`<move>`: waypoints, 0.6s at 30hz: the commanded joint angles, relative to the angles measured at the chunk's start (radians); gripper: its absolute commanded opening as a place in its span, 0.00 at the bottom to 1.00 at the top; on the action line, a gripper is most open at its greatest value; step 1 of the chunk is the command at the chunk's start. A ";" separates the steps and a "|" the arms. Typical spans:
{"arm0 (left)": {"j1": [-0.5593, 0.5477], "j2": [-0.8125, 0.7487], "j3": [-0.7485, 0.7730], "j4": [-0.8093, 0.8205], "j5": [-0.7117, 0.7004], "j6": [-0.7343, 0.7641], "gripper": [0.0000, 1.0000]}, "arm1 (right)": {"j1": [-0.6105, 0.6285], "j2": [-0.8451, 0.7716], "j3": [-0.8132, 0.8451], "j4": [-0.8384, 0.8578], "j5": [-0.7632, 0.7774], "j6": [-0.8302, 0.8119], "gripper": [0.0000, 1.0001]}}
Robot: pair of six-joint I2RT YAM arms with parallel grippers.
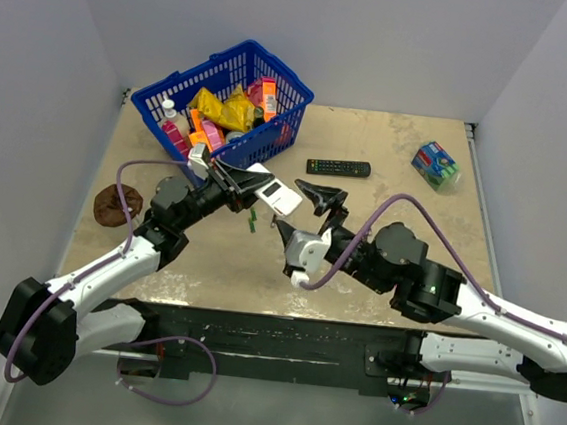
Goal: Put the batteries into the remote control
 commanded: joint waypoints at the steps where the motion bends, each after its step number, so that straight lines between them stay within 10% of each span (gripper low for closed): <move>1: 0.006 -0.004 0.022 0.053 0.010 0.052 0.00 | 0.000 0.046 0.147 -0.114 0.101 0.289 0.87; 9: 0.006 -0.014 0.020 0.050 0.013 0.092 0.00 | -0.116 0.178 0.354 -0.338 0.048 0.563 0.94; 18: 0.006 -0.022 0.020 0.065 0.014 0.139 0.00 | -0.374 0.325 0.558 -0.561 -0.297 0.903 0.76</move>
